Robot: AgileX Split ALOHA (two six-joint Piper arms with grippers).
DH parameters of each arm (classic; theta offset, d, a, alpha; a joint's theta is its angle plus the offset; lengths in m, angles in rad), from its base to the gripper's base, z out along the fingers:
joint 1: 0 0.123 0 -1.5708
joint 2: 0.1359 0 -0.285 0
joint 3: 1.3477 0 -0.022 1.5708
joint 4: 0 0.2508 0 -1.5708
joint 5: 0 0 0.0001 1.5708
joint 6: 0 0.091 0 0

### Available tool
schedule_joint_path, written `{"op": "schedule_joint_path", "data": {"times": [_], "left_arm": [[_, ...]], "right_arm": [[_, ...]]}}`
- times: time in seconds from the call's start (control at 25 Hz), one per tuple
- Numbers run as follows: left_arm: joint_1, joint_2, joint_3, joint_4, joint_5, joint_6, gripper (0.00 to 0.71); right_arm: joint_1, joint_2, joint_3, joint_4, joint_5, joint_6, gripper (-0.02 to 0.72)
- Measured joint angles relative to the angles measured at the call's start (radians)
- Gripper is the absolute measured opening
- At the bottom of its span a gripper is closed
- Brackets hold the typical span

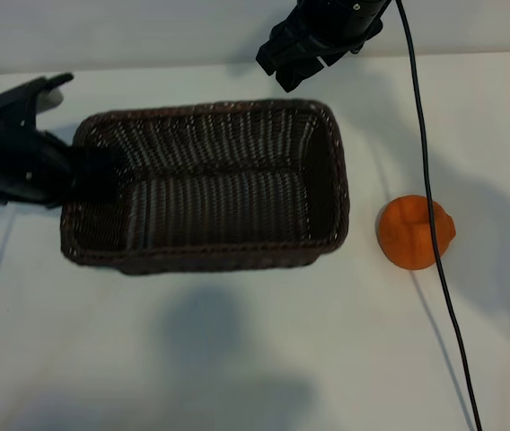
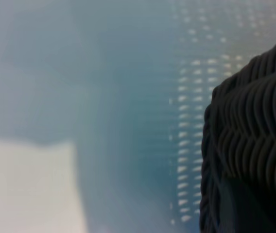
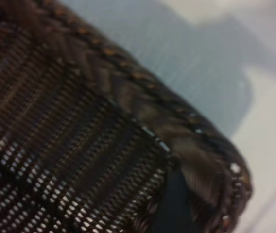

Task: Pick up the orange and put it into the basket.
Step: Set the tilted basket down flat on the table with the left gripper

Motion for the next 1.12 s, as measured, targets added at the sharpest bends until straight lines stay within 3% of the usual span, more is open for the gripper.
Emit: {"op": "schedule_joint_path", "data": {"times": [0.32,1.0,1.04,1.12], "left_arm": [[0.0,0.133,-0.131,-0.001,0.037,0.004,0.152],[0.0,0.188,-0.146,-0.035,0.045,0.026,0.153],[0.0,0.188,-0.146,-0.043,0.047,0.026,0.166],[0.0,0.188,-0.146,-0.056,0.057,0.027,0.26]], "right_arm": [[0.0,0.0,0.0,0.0,0.0,0.0,0.56],[0.0,0.0,0.0,0.0,-0.003,0.0,0.56],[0.0,0.0,0.0,0.001,-0.003,0.0,0.56],[0.0,0.0,0.0,0.001,-0.003,0.0,0.56]]}}
